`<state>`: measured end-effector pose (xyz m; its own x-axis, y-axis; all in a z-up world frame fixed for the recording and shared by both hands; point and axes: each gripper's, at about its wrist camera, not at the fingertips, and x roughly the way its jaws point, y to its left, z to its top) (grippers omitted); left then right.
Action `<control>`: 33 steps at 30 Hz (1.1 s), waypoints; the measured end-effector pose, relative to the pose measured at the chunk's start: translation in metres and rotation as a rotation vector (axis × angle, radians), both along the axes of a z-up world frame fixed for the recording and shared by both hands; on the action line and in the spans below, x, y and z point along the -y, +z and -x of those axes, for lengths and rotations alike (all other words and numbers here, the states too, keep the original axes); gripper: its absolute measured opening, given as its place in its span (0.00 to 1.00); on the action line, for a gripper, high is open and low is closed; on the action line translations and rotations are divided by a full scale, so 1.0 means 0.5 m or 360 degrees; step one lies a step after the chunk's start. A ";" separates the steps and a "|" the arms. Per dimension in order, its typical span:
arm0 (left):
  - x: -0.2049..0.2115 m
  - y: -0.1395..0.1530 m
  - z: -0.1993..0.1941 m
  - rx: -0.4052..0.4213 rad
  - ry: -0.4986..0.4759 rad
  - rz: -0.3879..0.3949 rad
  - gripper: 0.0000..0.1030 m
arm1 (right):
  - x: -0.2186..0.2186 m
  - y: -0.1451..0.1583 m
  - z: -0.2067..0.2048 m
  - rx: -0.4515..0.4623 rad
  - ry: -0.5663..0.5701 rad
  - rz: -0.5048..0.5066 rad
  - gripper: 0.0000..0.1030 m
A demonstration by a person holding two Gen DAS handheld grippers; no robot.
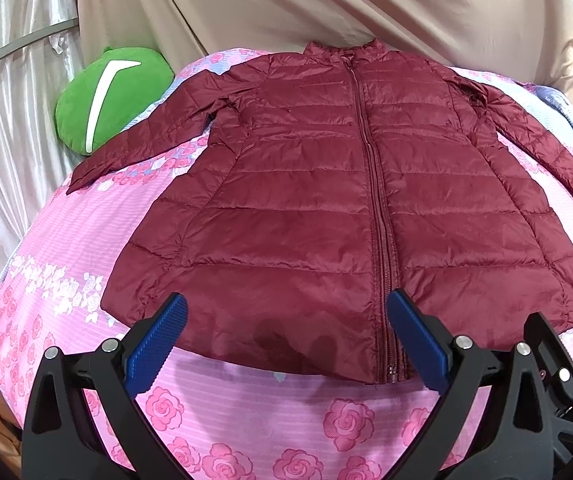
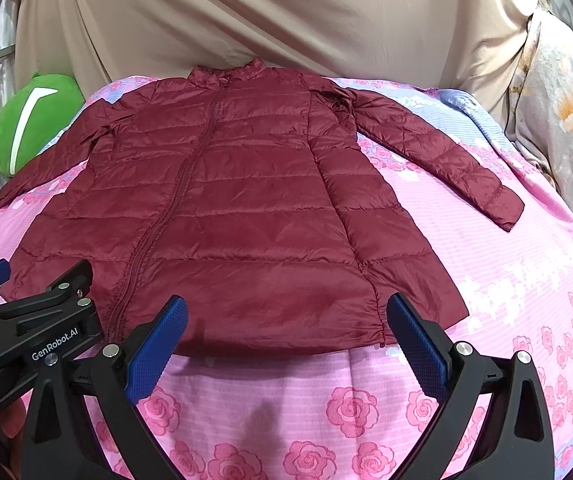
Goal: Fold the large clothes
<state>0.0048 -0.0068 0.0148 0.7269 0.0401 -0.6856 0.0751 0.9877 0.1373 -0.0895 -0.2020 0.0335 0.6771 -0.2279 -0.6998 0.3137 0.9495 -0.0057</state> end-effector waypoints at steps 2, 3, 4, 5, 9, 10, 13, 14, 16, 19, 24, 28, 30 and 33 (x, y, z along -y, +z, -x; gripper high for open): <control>0.001 -0.001 -0.002 -0.0003 0.0000 -0.0001 0.95 | 0.001 -0.002 -0.003 -0.0004 0.0000 -0.0003 0.95; 0.001 -0.001 -0.001 -0.0002 0.0000 -0.0001 0.95 | 0.001 -0.002 -0.005 -0.0005 -0.0001 -0.0004 0.95; 0.001 -0.002 -0.002 -0.0002 0.0000 -0.0002 0.95 | 0.001 -0.003 -0.005 -0.0007 -0.0001 -0.0004 0.95; 0.001 -0.002 -0.002 -0.0002 0.0001 -0.0002 0.95 | 0.002 -0.004 -0.006 -0.0008 -0.0001 -0.0003 0.95; 0.004 -0.004 -0.003 -0.0005 0.0003 -0.0003 0.95 | 0.002 -0.007 -0.006 -0.0014 -0.0004 -0.0006 0.95; 0.004 -0.004 -0.003 -0.0005 0.0003 -0.0003 0.95 | 0.002 -0.007 -0.006 -0.0016 -0.0004 -0.0005 0.95; 0.006 -0.008 -0.007 -0.0012 0.0004 -0.0001 0.95 | 0.003 -0.008 -0.009 -0.0019 -0.0007 -0.0003 0.95; 0.007 -0.009 -0.009 -0.0013 0.0004 -0.0002 0.95 | 0.003 -0.008 -0.009 -0.0021 -0.0008 -0.0003 0.95; 0.007 -0.010 -0.010 -0.0015 0.0004 -0.0003 0.95 | 0.004 -0.009 -0.010 -0.0023 -0.0008 -0.0006 0.95; 0.010 -0.012 -0.012 -0.0020 0.0003 -0.0003 0.95 | 0.006 -0.010 -0.013 -0.0029 -0.0012 -0.0006 0.95; 0.011 -0.013 -0.014 -0.0023 0.0002 -0.0002 0.95 | 0.007 -0.011 -0.014 -0.0032 -0.0014 -0.0007 0.95; 0.012 -0.014 -0.017 -0.0026 0.0000 -0.0003 0.95 | 0.008 -0.011 -0.014 -0.0034 -0.0017 -0.0006 0.95; 0.014 -0.014 -0.018 -0.0027 -0.0001 -0.0003 0.95 | 0.010 -0.012 -0.015 -0.0034 -0.0019 -0.0006 0.95; 0.013 -0.014 -0.018 -0.0027 -0.0001 -0.0002 0.95 | 0.011 -0.012 -0.015 -0.0033 -0.0019 -0.0008 0.95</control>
